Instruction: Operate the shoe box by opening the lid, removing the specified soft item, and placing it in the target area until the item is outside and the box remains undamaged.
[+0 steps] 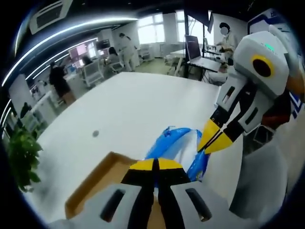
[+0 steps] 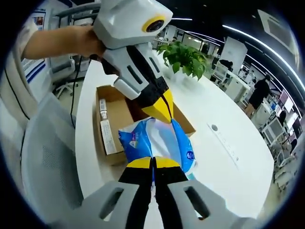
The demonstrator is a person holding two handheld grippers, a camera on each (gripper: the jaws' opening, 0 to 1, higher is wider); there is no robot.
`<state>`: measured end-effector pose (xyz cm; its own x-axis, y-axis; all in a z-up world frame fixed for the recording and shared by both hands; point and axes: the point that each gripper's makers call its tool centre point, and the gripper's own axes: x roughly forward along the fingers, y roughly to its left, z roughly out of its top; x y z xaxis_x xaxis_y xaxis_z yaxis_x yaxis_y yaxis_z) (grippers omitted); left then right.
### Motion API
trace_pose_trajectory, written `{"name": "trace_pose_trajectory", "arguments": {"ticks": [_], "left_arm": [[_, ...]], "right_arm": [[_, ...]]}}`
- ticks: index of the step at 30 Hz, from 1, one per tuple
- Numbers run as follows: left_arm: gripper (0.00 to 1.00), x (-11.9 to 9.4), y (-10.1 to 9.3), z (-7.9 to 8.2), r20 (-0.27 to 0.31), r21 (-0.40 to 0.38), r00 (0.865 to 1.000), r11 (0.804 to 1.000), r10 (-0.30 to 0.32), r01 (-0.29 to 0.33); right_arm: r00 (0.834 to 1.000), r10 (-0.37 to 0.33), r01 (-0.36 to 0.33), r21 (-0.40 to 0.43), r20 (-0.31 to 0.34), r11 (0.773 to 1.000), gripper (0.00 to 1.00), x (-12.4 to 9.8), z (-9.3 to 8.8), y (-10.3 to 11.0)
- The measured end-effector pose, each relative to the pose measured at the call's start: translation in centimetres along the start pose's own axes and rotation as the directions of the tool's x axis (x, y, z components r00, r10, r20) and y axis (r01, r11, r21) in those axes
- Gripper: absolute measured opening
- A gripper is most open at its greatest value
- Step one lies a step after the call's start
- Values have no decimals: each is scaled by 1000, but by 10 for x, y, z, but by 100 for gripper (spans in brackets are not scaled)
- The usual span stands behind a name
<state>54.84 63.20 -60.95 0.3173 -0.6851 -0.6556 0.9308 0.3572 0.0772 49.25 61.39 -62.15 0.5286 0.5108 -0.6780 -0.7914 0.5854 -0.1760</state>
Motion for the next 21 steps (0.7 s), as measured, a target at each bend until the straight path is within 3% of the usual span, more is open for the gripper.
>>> {"name": "trace_pose_trajectory", "arguments": {"ticks": [21], "left_arm": [[0,49,-19,35,1,35,999,998,-52,52]], "right_arm": [[998,-33,35,46,-52,998,0,-23,-44,-37]]}}
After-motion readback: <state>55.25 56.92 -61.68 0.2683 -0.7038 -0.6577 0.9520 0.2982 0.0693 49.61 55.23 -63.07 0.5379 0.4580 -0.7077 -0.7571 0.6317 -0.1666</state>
